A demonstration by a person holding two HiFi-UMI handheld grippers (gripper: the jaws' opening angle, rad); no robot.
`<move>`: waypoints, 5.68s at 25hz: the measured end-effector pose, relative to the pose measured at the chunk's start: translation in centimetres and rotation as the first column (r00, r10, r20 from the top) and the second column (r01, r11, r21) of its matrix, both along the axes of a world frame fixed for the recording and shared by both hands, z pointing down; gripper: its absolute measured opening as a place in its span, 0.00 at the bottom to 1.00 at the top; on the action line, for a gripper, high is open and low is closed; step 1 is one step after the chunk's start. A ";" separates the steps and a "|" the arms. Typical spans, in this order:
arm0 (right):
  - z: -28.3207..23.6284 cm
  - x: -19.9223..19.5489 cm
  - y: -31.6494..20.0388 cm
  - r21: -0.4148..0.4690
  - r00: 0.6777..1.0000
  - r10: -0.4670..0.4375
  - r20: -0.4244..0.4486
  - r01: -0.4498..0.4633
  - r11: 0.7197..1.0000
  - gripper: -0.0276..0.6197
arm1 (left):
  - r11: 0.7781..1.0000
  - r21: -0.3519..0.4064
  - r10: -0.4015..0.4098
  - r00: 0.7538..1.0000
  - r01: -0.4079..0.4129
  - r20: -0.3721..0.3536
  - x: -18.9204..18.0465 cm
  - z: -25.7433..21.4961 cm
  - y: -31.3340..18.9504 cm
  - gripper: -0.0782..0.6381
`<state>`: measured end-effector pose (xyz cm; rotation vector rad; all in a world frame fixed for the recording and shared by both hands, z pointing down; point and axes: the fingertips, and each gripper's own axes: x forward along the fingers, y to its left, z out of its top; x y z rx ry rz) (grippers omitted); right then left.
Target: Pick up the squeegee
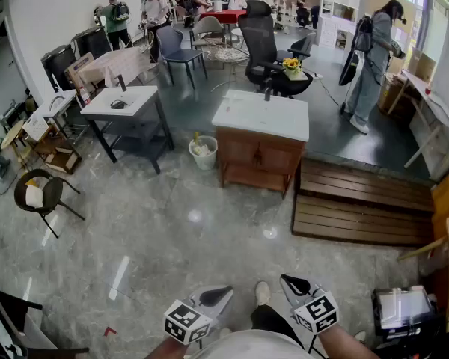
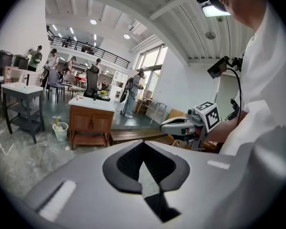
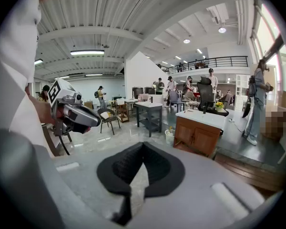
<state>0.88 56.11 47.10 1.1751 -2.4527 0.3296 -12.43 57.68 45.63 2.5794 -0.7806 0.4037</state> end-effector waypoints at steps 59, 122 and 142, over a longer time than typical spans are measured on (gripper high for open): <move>0.4 12.4 -75.6 0.043 0.995 0.097 -0.034 -0.095 0.995 0.20 | 0.934 0.121 -0.350 0.927 0.336 0.132 5.2 5.3 -84.6 0.35; 5.1 20.0 -91.7 -0.130 0.998 -0.038 -0.046 0.032 0.991 0.20 | 0.828 0.089 -0.556 0.789 0.554 0.261 3.9 12.3 -108.5 0.26; 2.9 5.9 -80.1 0.003 0.996 -0.040 -0.080 0.041 0.999 0.05 | 0.898 0.123 -0.438 0.885 0.422 0.159 -5.1 2.1 -86.7 0.26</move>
